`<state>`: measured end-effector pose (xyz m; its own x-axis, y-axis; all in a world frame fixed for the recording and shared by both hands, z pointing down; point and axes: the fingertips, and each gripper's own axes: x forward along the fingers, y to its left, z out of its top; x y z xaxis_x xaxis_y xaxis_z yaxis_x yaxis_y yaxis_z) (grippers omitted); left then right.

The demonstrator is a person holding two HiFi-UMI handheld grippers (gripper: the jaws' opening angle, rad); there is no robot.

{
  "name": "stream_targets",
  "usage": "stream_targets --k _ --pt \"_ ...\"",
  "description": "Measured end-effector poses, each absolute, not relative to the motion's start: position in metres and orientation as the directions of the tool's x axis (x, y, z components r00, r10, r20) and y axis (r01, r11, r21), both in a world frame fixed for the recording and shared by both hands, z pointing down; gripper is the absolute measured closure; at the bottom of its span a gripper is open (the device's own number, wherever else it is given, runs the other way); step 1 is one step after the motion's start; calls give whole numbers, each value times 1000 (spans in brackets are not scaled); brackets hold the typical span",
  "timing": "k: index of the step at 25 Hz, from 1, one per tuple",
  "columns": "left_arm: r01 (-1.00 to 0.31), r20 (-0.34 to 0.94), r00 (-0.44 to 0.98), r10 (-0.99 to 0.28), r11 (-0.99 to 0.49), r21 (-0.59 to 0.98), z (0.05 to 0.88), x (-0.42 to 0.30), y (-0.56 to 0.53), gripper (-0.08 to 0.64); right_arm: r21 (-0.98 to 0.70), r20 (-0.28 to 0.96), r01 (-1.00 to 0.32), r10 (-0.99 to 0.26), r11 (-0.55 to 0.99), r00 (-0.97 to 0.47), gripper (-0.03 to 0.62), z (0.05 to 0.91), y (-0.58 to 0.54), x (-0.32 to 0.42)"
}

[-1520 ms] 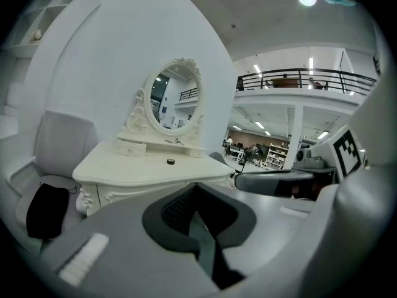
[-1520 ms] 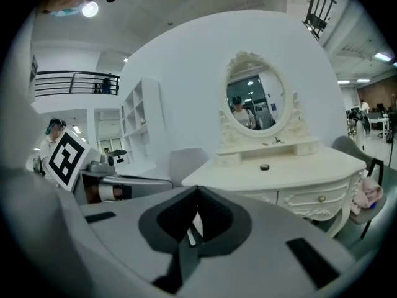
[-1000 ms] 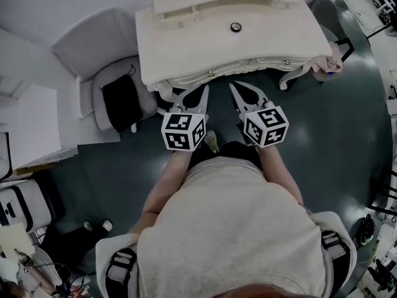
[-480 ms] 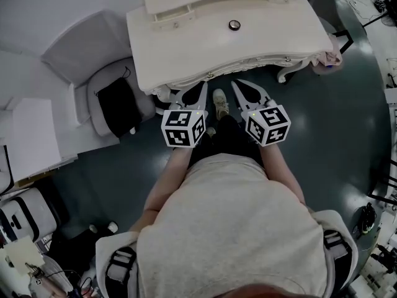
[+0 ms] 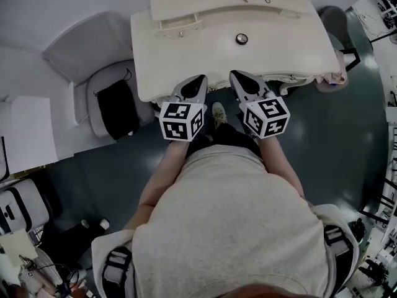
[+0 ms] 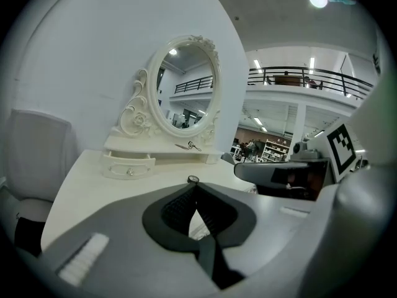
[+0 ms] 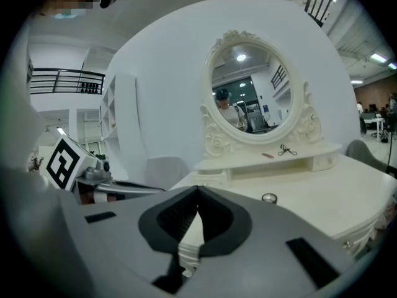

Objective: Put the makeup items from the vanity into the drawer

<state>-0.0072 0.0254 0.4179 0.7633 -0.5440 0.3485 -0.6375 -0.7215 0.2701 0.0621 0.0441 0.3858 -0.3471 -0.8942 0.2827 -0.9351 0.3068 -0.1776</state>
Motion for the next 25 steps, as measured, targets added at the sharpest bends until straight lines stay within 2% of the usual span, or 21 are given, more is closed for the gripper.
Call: stream_targets --k 13,25 --pt "-721 321 693 -646 -638 271 403 36 -85 551 -185 269 -898 -858 400 -438 584 373 -70 115" --pt "-736 373 676 -636 -610 293 425 68 -115 551 -227 308 -895 -844 384 -440 584 396 -108 156"
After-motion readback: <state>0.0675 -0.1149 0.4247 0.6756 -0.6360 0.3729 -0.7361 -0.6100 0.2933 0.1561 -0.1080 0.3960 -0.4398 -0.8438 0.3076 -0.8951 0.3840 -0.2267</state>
